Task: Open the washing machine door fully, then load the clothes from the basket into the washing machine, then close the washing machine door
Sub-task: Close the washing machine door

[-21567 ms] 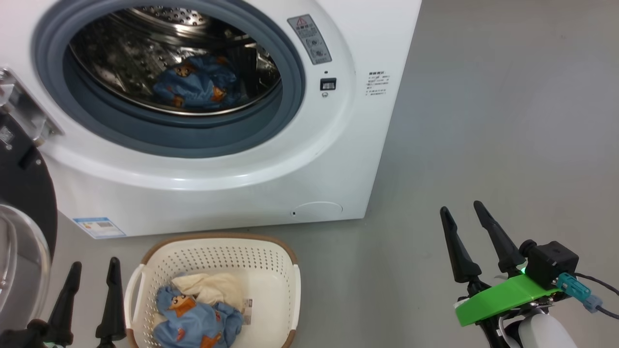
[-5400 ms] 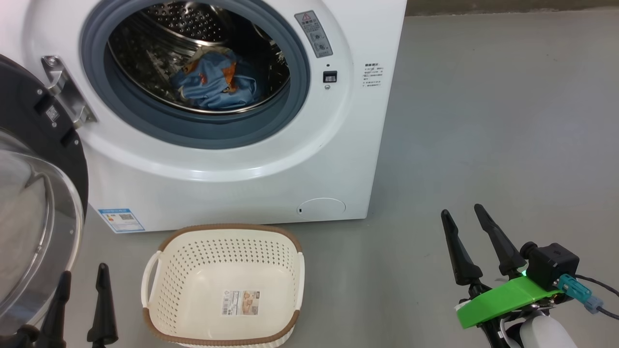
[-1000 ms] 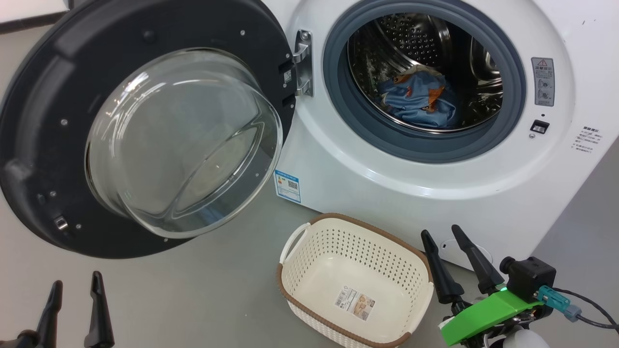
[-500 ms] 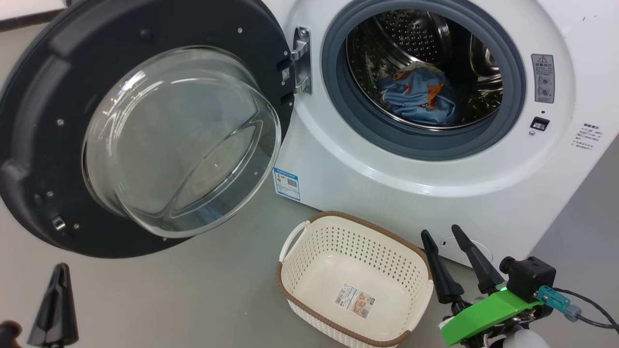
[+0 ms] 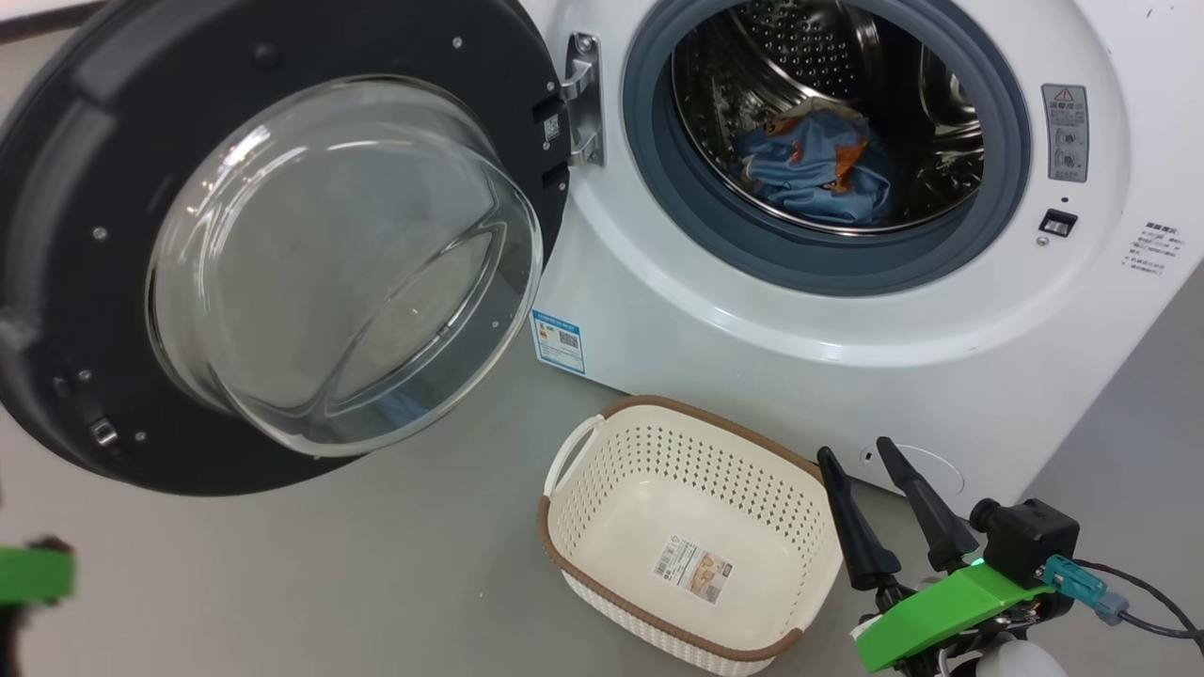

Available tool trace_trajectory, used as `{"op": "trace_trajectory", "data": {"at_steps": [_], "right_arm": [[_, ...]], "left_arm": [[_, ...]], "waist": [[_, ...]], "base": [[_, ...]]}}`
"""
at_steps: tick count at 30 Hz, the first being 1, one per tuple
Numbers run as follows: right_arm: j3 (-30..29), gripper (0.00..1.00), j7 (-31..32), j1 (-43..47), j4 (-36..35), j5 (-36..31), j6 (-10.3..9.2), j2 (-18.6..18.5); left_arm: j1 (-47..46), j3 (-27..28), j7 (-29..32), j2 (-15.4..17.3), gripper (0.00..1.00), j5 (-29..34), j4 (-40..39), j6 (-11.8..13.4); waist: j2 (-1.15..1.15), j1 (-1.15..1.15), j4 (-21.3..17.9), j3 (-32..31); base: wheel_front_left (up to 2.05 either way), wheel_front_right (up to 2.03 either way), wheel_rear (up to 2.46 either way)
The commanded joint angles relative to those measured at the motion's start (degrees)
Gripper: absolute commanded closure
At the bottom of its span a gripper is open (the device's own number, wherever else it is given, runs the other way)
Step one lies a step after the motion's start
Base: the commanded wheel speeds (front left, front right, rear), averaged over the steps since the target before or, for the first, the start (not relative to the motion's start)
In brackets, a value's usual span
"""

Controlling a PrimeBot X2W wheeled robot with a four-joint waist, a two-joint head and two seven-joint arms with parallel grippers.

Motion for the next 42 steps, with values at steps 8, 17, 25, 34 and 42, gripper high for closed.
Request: {"op": "trace_trajectory", "data": {"at_steps": [8,17,25,34,42], "right_arm": [[1.7,0.0,-0.3,-3.0,-1.0,-0.6,0.09,0.8],[1.9,0.0,-0.3,-5.1,-0.3,-0.9,0.09,1.0],[2.2,0.0,-0.3,-6.6,0.0,-1.5,0.09,0.9],[2.3,0.0,-0.3,-7.6,0.0,-2.1,0.09,1.0],[2.5,0.0,-0.3,-8.9,0.0,-2.8,0.09,1.1]], "left_arm": [[-13.6,8.0,6.1,7.9,1.0,-11.3,1.5,-2.2],[-26.2,13.6,14.5,12.5,1.0,-25.2,14.2,-2.8],[-35.4,15.7,20.4,17.2,1.0,-31.5,29.5,-3.0],[-42.3,18.2,25.0,19.5,1.0,-36.9,44.2,-2.5],[-47.2,19.3,30.2,21.9,1.0,-39.9,55.2,-0.3]], "waist": [[0.0,0.0,-1.0,2.2],[0.0,0.0,-2.7,4.6],[0.0,0.0,-5.0,6.6],[0.0,0.0,-6.6,8.6],[0.0,0.0,-8.1,10.6]], "base": [[0.0,0.0,0.0],[0.0,0.0,0.0],[0.0,0.0,0.0],[0.0,0.0,0.0],[0.0,0.0,0.0]]}}
